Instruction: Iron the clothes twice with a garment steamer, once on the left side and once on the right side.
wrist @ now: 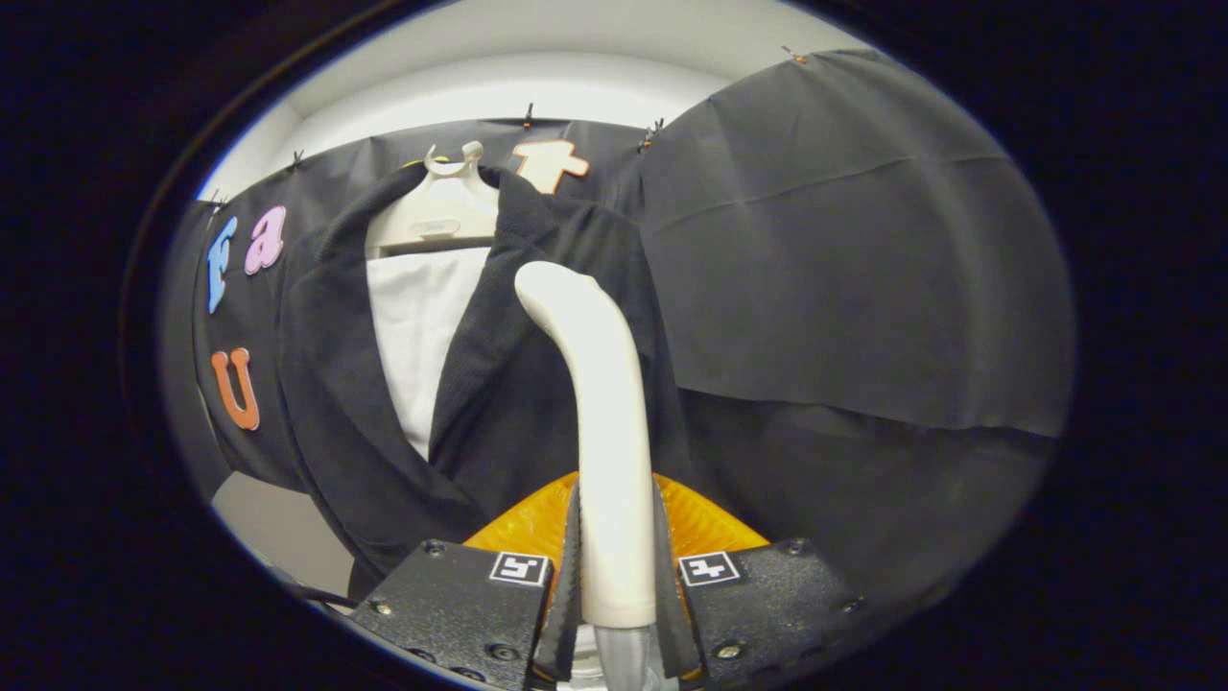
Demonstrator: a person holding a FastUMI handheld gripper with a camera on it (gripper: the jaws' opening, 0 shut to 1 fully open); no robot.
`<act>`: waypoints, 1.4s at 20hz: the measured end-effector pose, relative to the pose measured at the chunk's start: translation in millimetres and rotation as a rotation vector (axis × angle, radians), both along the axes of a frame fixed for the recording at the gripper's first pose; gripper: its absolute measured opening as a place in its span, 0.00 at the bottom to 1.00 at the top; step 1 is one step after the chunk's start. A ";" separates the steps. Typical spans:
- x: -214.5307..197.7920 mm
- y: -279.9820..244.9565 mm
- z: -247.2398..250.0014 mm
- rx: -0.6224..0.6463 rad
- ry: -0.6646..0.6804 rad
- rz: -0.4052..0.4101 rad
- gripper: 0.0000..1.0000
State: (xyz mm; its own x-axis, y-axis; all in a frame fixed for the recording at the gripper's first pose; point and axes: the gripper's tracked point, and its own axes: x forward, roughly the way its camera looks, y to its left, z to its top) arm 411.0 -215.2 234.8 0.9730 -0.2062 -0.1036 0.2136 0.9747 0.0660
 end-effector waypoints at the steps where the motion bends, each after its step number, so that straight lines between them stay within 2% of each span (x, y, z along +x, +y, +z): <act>1: -0.8 0.9 -5.1 -0.011 0.009 -0.004 0.36; 10: -10.5 17.7 -47.8 -0.054 0.083 -0.002 0.36; 28: -24.4 26.6 -154.6 -0.055 0.263 -0.010 0.36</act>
State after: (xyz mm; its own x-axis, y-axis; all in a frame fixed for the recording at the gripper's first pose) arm 386.7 -188.6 80.2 0.9120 -0.2285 -0.3408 0.2265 0.9729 -0.0464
